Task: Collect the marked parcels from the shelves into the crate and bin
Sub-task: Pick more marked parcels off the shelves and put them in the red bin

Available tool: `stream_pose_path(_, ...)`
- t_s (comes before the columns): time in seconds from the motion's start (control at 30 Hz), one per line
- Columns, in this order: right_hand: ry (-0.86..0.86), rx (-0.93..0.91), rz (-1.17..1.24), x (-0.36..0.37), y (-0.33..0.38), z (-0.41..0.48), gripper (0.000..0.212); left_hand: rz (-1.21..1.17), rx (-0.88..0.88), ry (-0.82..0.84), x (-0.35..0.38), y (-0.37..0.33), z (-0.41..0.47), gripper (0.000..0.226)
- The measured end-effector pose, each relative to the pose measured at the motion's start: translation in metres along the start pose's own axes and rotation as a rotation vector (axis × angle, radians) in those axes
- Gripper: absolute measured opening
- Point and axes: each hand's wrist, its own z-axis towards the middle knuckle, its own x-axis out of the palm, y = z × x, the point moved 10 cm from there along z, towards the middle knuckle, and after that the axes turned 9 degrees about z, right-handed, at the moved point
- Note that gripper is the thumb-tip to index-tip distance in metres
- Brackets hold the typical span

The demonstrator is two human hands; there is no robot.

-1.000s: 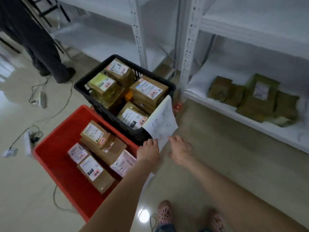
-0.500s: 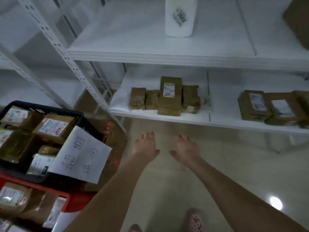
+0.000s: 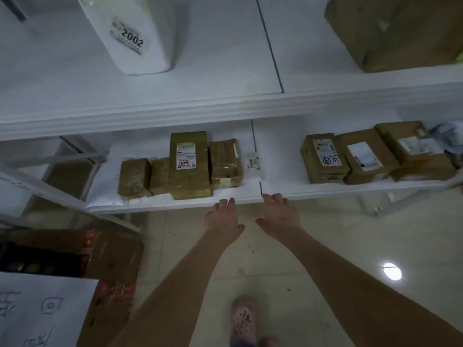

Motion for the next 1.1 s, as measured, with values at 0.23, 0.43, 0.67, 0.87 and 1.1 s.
stream_pose_path(0.23,0.031,0.179,0.272,0.028,-0.038,0.096,0.064,-0.001,0.038,-0.021,0.022,-0.001,0.098,0.076)
stream_pose_path(0.43,0.038,0.285,0.545,0.067,-0.070,0.169,0.078,0.016,0.008,-0.085,0.042,0.009,0.168,0.073)
stream_pose_path(0.67,0.002,0.239,0.783,0.086,-0.072,0.257,0.083,-0.009,-0.034,-0.260,0.051,0.014,0.228,0.072)
stream_pose_path(0.87,-0.160,0.256,0.893,0.084,-0.080,0.277,0.046,0.053,-0.023,-0.263,0.067,0.019,0.236,0.068)
stream_pose_path(1.1,-0.420,0.186,0.958,0.042,-0.112,0.238,0.018,-0.656,-0.203,-0.387,0.022,0.031,0.216,0.044)
